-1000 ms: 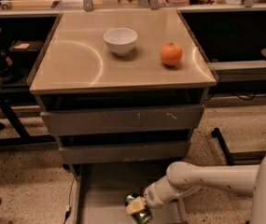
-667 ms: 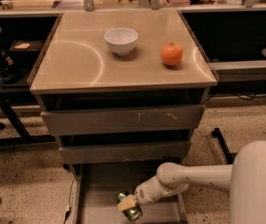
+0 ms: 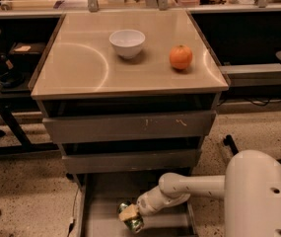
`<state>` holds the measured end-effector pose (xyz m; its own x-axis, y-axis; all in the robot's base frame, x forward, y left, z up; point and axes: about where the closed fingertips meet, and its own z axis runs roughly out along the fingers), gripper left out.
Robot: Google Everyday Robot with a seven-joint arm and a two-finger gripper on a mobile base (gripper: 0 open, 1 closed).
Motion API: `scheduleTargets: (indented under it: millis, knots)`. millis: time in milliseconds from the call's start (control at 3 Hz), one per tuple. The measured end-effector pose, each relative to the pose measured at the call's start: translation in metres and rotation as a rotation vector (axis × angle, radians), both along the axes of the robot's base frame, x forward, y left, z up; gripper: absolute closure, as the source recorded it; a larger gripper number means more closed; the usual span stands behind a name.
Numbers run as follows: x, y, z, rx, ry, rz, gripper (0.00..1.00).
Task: Place green can into bottom drawer
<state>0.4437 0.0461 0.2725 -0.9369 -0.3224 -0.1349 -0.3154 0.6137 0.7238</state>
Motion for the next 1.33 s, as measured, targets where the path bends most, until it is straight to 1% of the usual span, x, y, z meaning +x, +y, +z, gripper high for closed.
scheduleTargets:
  millis: [333,667,1000,1333]
  knots:
    - [-0.001,0.001,-0.01,0.032,-0.005,-0.023,1.0]
    - [0.014,0.001,-0.036,0.047,-0.033,-0.103,1.0]
    - [0.036,-0.006,-0.063,0.036,-0.053,-0.181,1.0]
    - [0.052,-0.012,-0.087,0.02,-0.046,-0.23,1.0]
